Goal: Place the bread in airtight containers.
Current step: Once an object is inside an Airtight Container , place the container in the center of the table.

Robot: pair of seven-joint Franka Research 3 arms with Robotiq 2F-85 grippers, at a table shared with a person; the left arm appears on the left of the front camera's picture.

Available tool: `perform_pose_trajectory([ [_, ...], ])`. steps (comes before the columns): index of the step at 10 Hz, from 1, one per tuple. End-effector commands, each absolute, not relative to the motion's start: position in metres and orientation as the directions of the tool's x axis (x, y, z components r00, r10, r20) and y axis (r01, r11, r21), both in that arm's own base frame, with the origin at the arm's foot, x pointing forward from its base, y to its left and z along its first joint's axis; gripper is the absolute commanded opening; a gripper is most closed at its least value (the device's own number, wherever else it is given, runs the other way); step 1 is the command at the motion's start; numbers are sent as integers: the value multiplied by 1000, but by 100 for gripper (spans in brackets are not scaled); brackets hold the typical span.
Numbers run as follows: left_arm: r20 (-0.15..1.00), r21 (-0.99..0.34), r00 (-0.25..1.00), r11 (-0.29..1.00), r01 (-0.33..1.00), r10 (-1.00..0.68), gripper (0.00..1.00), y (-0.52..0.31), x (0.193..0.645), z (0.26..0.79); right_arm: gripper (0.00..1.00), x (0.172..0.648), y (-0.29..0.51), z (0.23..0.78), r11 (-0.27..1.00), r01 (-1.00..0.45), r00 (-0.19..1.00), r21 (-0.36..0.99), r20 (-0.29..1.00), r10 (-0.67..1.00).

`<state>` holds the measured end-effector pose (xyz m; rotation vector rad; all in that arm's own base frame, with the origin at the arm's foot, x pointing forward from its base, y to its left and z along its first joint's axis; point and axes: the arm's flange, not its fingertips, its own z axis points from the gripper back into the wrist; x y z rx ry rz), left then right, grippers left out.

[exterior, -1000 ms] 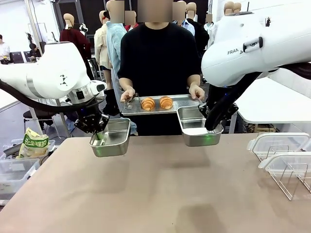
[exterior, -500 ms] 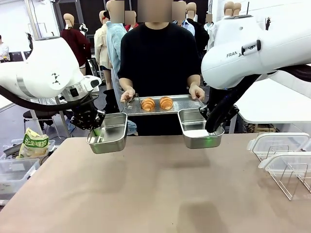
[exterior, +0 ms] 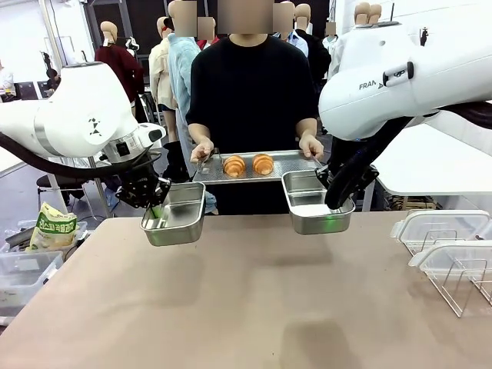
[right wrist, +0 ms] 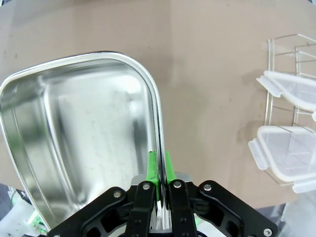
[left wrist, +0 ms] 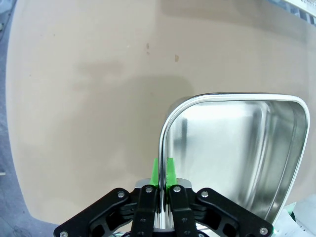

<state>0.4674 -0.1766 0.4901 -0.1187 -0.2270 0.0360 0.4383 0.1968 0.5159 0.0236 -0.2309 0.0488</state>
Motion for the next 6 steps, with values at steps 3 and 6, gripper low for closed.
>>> perform_pose_trajectory([
  [3,223,-114,974,993,-19,44,0,-175,471,497,0,438,197,519,998,-55,971,27,235,47],
  [6,223,-114,974,993,-19,44,0,-175,471,497,0,438,197,519,998,-55,971,27,235,47],
])
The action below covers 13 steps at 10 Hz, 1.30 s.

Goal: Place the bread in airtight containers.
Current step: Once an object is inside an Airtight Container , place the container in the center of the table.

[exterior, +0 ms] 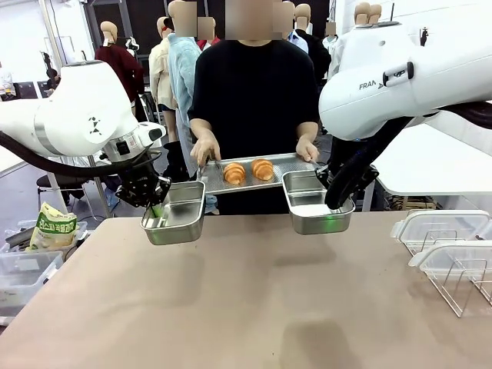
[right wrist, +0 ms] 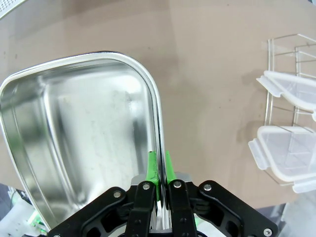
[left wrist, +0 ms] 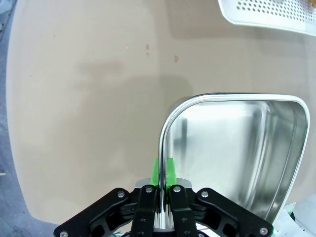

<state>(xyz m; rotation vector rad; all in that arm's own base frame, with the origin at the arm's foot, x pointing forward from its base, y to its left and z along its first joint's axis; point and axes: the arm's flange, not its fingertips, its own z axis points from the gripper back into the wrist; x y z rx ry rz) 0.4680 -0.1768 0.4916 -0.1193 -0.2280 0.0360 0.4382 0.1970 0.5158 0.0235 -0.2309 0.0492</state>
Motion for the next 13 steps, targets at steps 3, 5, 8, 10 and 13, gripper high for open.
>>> perform_pose_trajectory([
  [3,223,-114,974,993,-19,44,0,-175,471,497,0,438,197,519,998,-55,971,27,235,47],
  [5,223,-114,974,993,-19,44,0,-175,471,497,0,438,197,519,998,-55,971,27,235,47],
  [8,223,-114,974,993,-19,44,0,-175,471,497,0,438,197,519,998,-55,971,27,235,47],
  [10,223,-114,974,993,-19,44,0,-175,471,497,0,438,197,519,998,-55,971,27,235,47],
  [13,223,-114,974,993,-19,44,0,-175,471,497,0,438,197,519,998,-55,971,27,235,47],
])
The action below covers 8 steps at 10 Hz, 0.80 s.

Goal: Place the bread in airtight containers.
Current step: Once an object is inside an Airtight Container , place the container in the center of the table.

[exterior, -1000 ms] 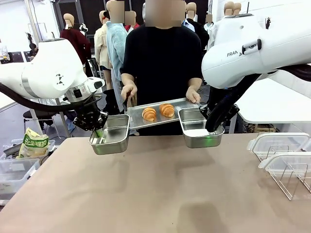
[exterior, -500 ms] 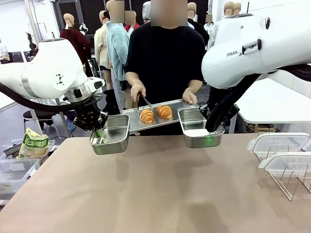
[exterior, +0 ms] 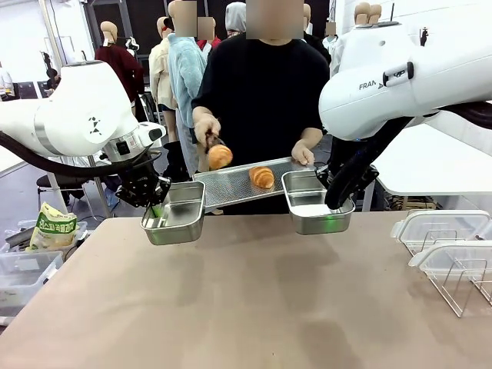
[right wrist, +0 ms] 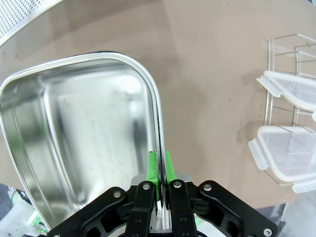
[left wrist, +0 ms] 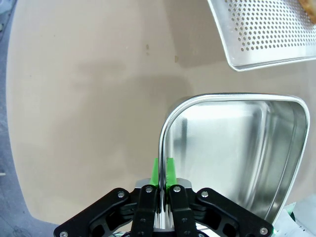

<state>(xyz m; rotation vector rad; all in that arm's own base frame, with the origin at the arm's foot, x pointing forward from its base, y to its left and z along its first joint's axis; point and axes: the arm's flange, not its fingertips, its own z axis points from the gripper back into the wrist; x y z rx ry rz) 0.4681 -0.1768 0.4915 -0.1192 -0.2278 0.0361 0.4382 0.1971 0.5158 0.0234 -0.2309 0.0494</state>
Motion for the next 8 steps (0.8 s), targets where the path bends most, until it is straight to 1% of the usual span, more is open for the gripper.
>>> perform_pose_trajectory([
  [1,223,-114,974,993,-19,44,0,-175,471,497,0,438,197,519,998,-55,971,27,235,47],
  [8,223,-114,974,993,-19,44,0,-175,471,497,0,438,197,519,998,-55,971,27,235,47],
])
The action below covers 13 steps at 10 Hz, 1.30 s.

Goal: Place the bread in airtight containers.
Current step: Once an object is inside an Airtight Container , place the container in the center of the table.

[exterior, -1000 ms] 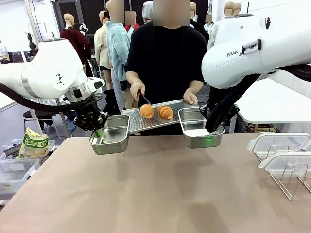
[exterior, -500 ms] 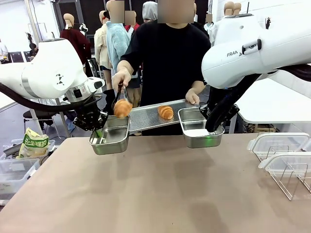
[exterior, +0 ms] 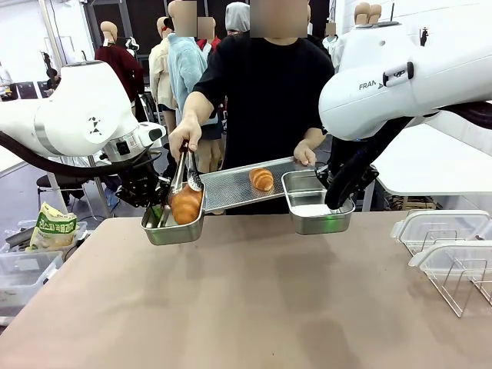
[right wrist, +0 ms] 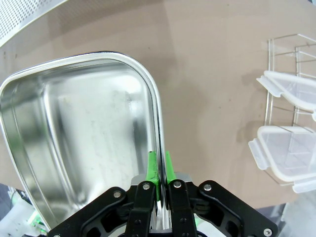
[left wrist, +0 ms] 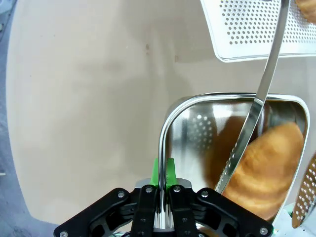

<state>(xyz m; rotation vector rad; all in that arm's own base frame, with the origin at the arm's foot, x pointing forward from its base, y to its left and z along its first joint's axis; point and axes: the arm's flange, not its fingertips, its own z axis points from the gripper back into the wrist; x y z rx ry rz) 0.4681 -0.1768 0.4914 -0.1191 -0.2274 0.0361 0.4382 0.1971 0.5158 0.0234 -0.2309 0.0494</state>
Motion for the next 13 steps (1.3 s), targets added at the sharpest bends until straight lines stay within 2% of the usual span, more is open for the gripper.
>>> perform_pose_trajectory([
  [1,223,-114,974,993,-19,44,0,-175,471,497,0,438,197,519,998,-55,971,27,235,47],
  [13,223,-114,974,993,-19,44,0,-175,471,497,0,438,197,519,998,-55,971,27,235,47],
])
